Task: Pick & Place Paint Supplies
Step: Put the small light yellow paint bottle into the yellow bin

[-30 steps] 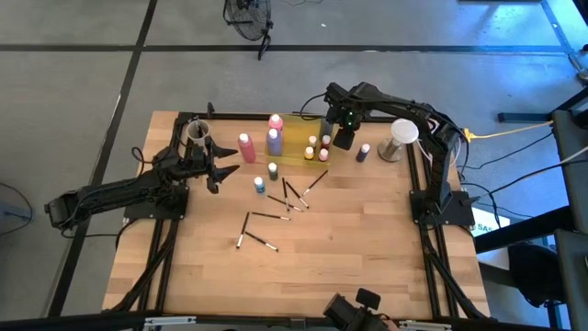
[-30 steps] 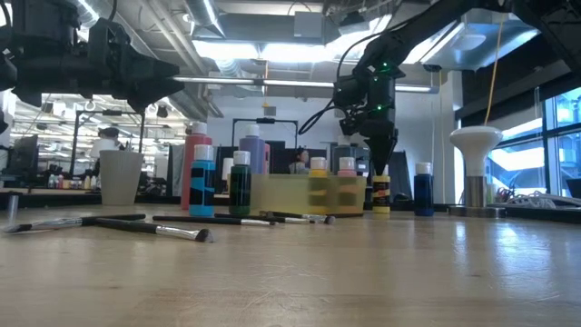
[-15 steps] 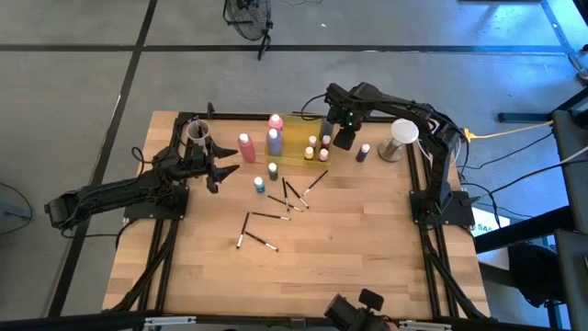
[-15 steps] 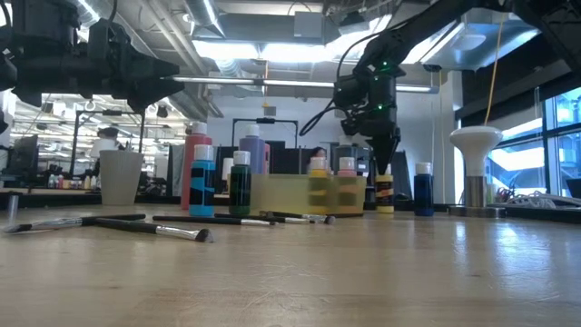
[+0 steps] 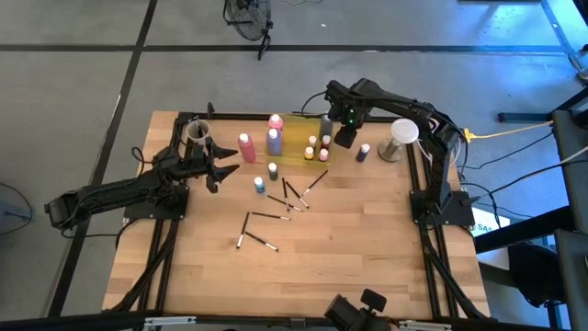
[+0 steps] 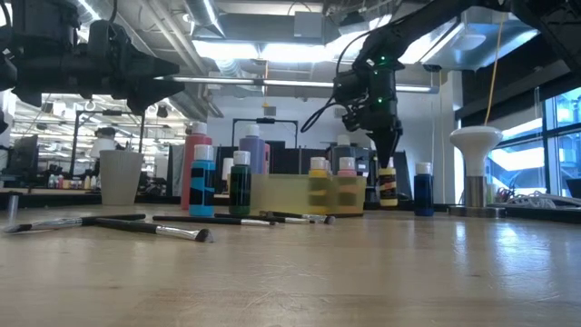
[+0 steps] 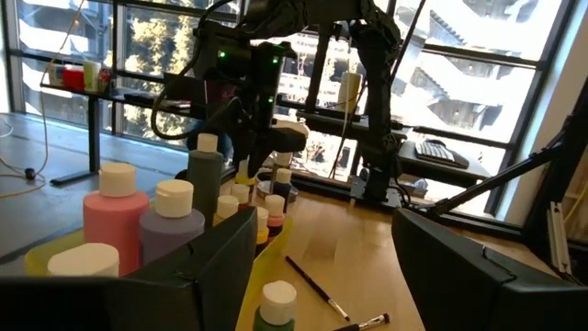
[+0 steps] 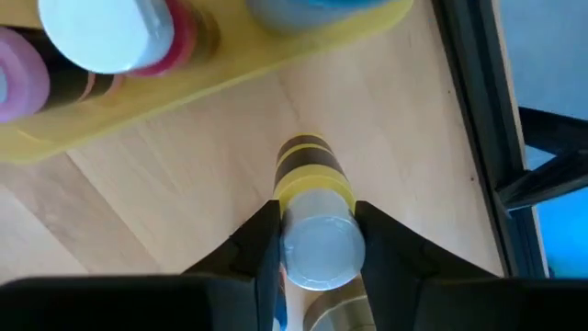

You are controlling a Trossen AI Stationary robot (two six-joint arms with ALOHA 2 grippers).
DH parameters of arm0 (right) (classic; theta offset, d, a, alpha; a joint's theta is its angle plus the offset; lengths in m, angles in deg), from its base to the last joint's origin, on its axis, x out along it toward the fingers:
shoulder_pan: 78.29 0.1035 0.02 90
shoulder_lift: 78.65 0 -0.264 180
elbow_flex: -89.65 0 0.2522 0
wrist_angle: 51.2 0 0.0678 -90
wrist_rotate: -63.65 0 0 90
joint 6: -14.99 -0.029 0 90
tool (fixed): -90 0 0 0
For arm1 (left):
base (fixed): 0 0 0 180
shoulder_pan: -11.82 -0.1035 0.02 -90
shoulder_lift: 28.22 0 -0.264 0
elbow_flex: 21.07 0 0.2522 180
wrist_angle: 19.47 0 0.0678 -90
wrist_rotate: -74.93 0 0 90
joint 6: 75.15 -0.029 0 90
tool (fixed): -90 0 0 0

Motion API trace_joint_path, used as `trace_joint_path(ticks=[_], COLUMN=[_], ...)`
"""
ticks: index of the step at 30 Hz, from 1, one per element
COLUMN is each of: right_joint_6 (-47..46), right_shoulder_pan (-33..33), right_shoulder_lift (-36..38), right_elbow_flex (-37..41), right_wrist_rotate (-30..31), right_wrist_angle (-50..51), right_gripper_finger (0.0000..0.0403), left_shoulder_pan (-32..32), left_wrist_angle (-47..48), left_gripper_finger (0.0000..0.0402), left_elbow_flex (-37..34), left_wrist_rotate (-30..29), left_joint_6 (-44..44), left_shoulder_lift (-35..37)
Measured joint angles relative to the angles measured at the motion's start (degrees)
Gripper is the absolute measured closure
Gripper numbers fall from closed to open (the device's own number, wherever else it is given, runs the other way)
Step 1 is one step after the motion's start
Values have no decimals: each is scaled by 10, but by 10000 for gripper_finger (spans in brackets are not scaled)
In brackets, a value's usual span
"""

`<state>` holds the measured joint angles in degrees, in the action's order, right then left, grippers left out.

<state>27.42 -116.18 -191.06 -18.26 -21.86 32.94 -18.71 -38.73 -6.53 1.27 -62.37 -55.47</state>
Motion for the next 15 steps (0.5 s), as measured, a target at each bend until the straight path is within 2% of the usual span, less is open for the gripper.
trace_joint_path(ticks=[15], right_joint_6=[-35], right_shoulder_pan=[23], right_shoulder_lift=[2], right_elbow_flex=[-2], right_wrist_rotate=[16], right_wrist_angle=[66], right_gripper_finger=[285], left_shoulder_pan=[0], left_wrist_angle=[0], left_gripper_finger=[153], left_elbow_flex=[0], left_wrist_rotate=[0], left_joint_6=[15], left_shoulder_lift=[0])
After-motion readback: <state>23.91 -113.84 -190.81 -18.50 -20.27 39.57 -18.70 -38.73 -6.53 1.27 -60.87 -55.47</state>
